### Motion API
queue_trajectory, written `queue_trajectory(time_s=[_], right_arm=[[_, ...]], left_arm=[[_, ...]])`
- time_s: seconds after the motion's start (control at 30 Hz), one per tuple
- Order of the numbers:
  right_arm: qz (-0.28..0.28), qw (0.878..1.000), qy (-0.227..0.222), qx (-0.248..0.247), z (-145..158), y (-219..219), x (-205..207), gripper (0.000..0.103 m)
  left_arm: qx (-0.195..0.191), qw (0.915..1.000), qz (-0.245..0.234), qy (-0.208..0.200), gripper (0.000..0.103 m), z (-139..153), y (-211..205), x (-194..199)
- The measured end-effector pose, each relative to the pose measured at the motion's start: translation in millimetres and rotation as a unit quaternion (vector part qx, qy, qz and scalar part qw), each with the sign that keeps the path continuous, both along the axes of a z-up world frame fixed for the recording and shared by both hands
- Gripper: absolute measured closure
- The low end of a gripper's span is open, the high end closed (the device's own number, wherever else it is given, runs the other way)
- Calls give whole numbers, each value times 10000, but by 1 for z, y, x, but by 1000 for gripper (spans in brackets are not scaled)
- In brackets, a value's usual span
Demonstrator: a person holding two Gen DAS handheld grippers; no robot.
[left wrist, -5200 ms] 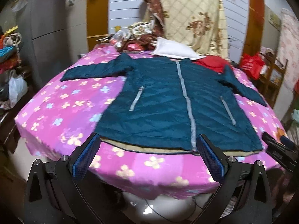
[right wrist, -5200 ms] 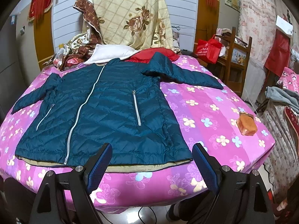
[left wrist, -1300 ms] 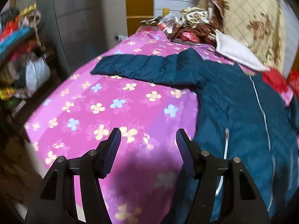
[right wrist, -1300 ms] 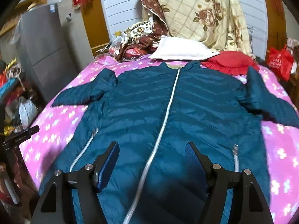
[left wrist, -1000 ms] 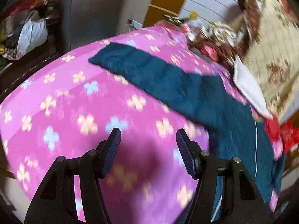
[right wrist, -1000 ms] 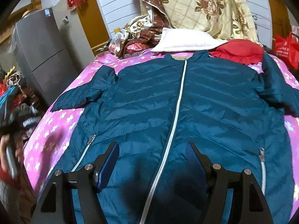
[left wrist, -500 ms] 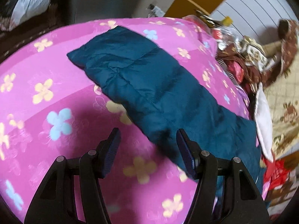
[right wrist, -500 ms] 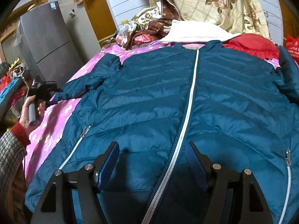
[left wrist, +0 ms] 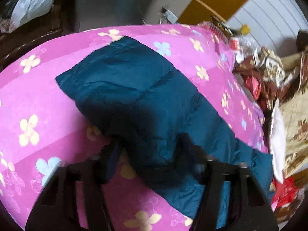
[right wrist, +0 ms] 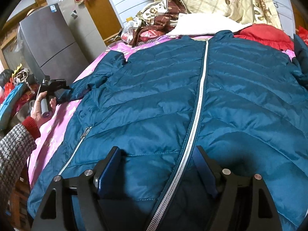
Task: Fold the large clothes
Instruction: 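Fold the held sleeve across the jacket body with the left gripper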
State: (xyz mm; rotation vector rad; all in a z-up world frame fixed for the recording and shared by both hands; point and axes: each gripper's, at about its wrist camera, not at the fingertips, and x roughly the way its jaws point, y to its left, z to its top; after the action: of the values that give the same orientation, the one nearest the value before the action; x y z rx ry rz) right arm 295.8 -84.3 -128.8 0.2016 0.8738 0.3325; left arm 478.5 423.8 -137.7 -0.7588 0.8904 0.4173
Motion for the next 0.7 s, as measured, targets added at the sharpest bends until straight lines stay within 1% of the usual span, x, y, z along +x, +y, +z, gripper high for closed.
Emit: queue_trajectory(time_s=[0.03,0.07,0.13,0.2,0.23,0.3,0.33,0.4,0.47,0.53,0.6,0.63,0.7], right_arm=[[-7,10000,5,44,0,-1,1,27],[-18,10000,11,79,-1,-2,1,27],[-32,9999,19,129,-2,-3,2,27],[-43,9999,22,143,-2,-3,2,27],[-46,9999,22,143,-2,-3,3,27],[-52,9999,24,142,-2,-3,3,27],[-57,9999,25,140,-1,-3,3,27],[-65,9999,24,145,-1,-3,2,27],[-65,9999,23,151,-1,-4,2,27],[-78,9998,22,181,-1,-5,2,27],[-102,9997,21,227,-1,-7,3,28],[-131,9996,19,263,-1,-8,3,28],[-198,9993,10,329,0,-11,3,28]], left_arm=[[-26,10000,-85,43,87,2,-3,0],[16,9999,-106,38,89,7,-6,-1],[283,9994,-169,-91,91,29,-19,-6],[518,9978,-334,-238,92,54,-36,-10],[639,9963,-473,-331,92,72,-51,-11],[745,9935,-698,-497,92,97,-77,-13],[773,9909,-897,-637,93,114,-96,-15],[757,9862,-1210,-844,93,135,-128,-18],[768,9776,-1661,-1037,93,155,-174,-21],[755,9677,-2130,-1118,93,165,-218,-26],[634,9570,-2603,-1116,93,165,-262,-30],[591,9502,-2858,-1096,93,161,-287,-33],[619,9416,-3154,-1002,93,152,-322,-34]])
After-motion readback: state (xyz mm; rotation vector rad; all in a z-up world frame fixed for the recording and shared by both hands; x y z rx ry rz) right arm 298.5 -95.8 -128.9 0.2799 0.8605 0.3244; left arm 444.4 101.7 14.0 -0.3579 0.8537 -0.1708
